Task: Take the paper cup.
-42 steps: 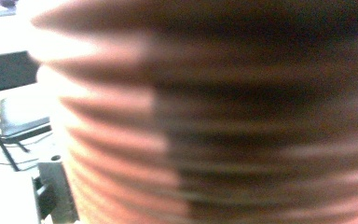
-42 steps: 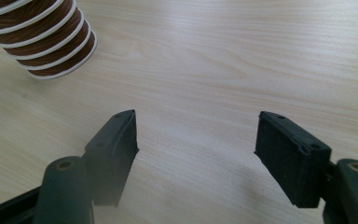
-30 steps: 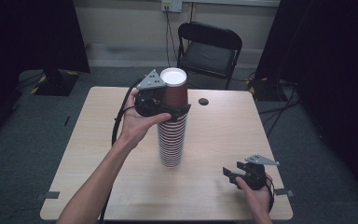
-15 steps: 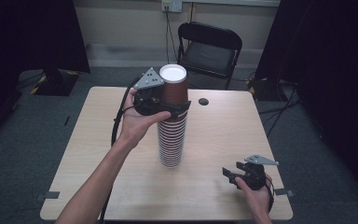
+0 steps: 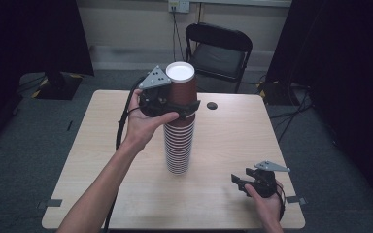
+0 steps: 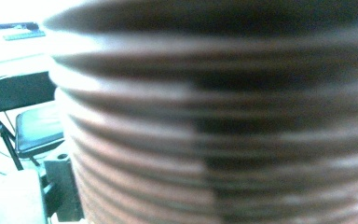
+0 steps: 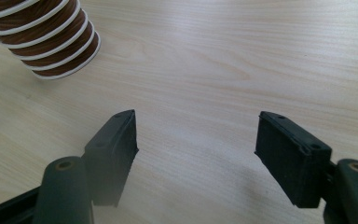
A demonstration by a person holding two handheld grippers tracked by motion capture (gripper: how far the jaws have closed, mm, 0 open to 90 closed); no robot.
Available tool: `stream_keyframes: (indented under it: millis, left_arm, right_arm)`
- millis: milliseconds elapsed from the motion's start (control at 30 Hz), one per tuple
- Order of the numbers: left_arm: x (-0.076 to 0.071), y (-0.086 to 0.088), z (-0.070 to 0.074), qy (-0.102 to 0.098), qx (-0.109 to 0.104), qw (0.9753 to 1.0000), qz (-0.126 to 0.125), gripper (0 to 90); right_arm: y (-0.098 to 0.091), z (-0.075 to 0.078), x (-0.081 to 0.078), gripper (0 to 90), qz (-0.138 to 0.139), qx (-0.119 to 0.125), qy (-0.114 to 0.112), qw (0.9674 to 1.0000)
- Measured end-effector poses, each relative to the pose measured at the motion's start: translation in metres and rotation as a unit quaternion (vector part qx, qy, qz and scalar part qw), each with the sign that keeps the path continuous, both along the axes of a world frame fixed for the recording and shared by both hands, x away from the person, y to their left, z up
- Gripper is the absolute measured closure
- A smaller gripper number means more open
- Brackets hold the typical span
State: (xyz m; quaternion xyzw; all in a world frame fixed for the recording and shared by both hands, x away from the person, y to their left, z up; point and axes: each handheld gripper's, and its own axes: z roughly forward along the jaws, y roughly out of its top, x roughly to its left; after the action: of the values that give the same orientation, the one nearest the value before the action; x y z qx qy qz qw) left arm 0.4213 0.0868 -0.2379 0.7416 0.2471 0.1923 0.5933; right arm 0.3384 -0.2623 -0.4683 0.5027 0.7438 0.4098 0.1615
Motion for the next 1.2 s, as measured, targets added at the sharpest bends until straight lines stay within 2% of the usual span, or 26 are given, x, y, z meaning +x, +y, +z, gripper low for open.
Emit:
stream_keyframes:
  millis: [200, 233, 600, 933, 1000, 1200]
  left_arm:
    - [-0.001, -0.001, 0.008, -0.014, -0.015, 0.9998, 0.003, 11.5]
    - [-0.001, -0.001, 0.01, -0.015, -0.011, 0.9998, 0.003, 11.5]
    - [-0.003, 0.001, 0.023, -0.038, -0.031, 0.9988, 0.007, 11.5]
    - [-0.007, 0.006, 0.032, -0.059, -0.061, 0.9963, 0.014, 11.7]
    - [-0.008, 0.006, 0.033, -0.061, -0.059, 0.9962, 0.015, 11.7]
    - [-0.011, 0.012, 0.039, -0.069, -0.073, 0.9949, 0.013, 11.7]
  right_arm:
    - [0.0, 0.0, 0.0, 29.3, 0.0, 0.002, 0.0, 1.0]
    - [0.0, 0.0, 0.0, 29.2, 0.0, 0.002, 0.0, 1.0]
    - [0.0, 0.0, 0.0, 29.1, 0.001, 0.003, -0.001, 1.0]
    - [0.0, 0.0, 0.0, 28.6, 0.001, 0.001, -0.002, 1.0]
    - [0.0, 0.0, 0.0, 28.6, 0.001, 0.002, -0.002, 1.0]
    - [0.001, 0.0, 0.0, 28.6, 0.002, 0.003, -0.003, 1.0]
